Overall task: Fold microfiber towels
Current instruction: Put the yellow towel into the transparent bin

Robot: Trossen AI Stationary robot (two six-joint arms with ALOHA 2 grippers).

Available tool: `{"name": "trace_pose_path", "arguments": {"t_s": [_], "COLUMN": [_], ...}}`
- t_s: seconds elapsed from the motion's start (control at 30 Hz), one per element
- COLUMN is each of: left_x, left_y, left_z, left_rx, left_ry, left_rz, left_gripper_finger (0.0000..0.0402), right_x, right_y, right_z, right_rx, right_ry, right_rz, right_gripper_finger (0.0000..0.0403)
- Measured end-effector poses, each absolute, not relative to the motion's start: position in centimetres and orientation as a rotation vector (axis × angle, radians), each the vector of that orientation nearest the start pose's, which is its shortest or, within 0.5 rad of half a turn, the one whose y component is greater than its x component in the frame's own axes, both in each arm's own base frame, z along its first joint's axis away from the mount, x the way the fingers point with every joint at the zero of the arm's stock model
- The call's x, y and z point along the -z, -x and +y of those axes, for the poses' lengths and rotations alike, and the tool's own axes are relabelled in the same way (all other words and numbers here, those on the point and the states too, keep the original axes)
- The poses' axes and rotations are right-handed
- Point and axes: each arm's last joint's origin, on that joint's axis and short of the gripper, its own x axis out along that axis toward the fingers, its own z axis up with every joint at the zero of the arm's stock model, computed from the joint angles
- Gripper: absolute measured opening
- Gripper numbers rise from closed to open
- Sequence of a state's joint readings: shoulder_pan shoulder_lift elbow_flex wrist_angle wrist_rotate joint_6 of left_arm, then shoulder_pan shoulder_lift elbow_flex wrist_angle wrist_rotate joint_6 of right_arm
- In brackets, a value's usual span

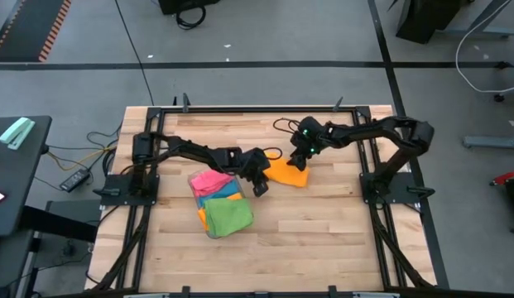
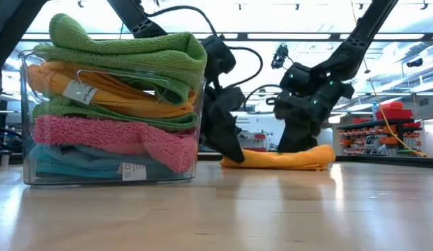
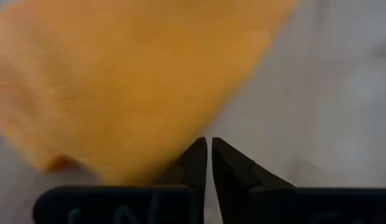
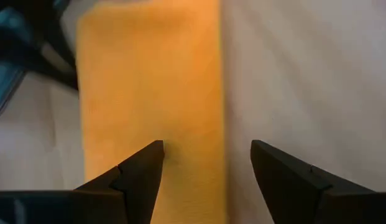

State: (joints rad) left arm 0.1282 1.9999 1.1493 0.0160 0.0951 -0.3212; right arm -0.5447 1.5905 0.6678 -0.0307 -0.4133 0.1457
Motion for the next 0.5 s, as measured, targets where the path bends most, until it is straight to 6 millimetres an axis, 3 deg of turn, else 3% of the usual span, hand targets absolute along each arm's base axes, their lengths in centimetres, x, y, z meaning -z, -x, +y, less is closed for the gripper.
{"name": "trace_pose_path", "arguments": {"t_s": [0.27, 0.5], "left_x": [-11.5, -11.5], "left_y": [-39.7, -39.6], "left_z": [5.8, 6.4], "left_rx": [-0.236, -0.247], "left_ry": [0.392, 0.400], "left_rz": [0.857, 0.858], "left_gripper_finger": [0.0026, 0.0031], "right_x": [-11.5, -11.4], "right_y": [-25.6, -26.2], "right_z": [-12.5, -11.0], "right_rx": [0.060, -0.007], "right_ry": [-0.661, -0.723], "right_rz": [0.828, 0.841], "right_gripper_finger": [0.0261, 0.0232]}}
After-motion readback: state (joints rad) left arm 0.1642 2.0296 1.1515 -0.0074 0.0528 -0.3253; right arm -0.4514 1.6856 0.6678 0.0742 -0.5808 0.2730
